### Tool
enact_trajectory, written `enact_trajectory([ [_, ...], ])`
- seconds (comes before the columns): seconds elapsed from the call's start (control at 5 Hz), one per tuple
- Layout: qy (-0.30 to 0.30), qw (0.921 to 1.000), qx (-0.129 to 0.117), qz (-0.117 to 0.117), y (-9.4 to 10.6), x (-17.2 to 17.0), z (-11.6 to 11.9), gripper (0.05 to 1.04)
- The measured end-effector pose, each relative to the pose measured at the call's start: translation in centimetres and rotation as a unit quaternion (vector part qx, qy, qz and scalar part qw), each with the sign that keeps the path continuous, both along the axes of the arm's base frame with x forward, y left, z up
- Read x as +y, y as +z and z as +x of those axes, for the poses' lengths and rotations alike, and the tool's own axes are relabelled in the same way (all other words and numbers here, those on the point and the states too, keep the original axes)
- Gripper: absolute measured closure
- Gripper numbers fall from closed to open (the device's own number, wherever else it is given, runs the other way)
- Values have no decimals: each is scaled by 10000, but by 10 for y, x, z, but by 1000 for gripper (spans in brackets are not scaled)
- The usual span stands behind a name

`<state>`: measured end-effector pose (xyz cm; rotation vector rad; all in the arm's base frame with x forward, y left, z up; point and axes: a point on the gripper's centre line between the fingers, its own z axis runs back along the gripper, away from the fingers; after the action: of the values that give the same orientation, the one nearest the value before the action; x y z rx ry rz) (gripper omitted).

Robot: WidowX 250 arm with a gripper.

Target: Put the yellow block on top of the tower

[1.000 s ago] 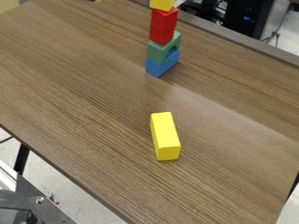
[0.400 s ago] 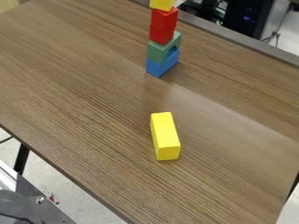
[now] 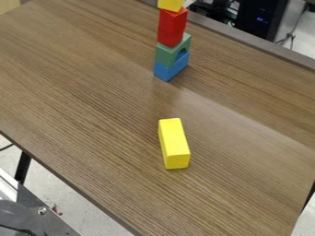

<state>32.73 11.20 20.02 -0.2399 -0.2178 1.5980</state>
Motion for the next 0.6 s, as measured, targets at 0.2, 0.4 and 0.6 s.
enact_trajectory([
  [0.2, -78, 9999, -8, -88, 9, -4, 2, 490],
  [0.4, -267, 9996, -29, -83, 20, -16, 6, 490],
  [0.6, -360, 9993, 4, -99, 23, -23, 10, 490],
])
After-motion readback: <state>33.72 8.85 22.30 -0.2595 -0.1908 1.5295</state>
